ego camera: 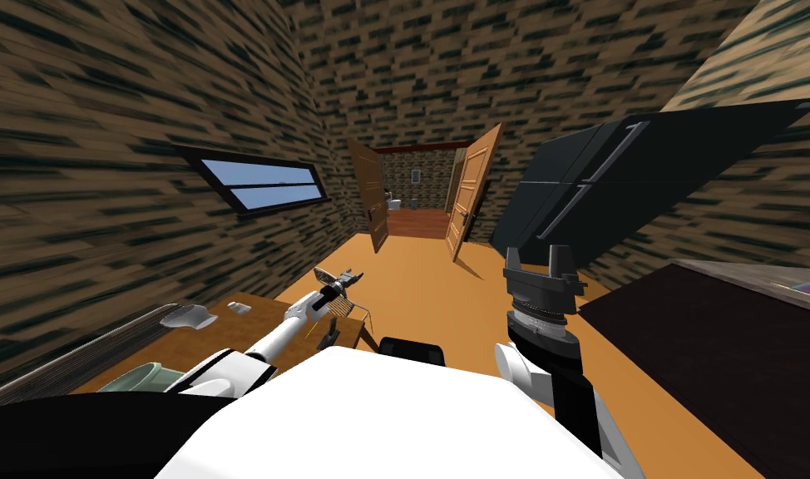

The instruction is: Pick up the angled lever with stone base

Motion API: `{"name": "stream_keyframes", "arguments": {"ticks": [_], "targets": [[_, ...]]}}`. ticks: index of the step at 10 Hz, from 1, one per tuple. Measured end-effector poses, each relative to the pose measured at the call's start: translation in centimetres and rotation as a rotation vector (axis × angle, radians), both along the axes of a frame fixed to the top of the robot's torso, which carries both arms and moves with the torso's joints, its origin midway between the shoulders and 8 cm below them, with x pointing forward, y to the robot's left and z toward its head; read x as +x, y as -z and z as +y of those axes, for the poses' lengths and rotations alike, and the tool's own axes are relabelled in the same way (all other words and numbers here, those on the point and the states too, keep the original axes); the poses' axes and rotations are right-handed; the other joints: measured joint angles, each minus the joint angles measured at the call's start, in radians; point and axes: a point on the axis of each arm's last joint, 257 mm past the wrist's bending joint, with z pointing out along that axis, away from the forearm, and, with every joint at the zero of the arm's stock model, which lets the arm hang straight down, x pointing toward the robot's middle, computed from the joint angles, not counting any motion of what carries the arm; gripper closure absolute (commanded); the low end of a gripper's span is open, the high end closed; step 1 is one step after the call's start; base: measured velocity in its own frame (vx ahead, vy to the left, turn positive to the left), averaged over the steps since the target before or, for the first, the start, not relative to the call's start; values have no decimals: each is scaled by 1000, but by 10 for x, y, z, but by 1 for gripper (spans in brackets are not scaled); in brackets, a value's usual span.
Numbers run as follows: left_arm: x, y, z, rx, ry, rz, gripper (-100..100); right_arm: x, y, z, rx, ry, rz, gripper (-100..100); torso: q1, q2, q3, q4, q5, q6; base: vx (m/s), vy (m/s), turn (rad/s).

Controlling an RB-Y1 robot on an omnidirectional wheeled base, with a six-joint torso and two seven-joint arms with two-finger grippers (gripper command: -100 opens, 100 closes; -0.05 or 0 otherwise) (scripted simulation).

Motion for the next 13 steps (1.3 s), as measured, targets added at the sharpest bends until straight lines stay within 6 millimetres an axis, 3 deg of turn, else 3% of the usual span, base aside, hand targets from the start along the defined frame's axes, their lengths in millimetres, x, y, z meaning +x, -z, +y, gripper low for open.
{"name": "stream_keyframes", "arguments": {"ticks": [3,5,8,11,13], "targets": [[-27,36,6,26,8,92,-100,0,0,0,0,0,0,0,-1,3,1,0,0,-1,-37,-19,91],[-31,46,13,27,4,115,-100,0,0,0,0,0,0,0,0,1,1,0,0,0,-21,-4,29],[-56,71,19,35,4,180,-100,0,0,0,0,0,0,0,-1,2,1,0,0,0,-49,-17,71],[-92,109,24,33,-2,275,-100,0,0,0,0,0,0,0,0,5,3,1,0,0,-94,-2,123],[-130,143,26,32,-3,363,-100,0,0,0,0,0,0,0,0,9,5,2,0,0,-150,10,102]]}}
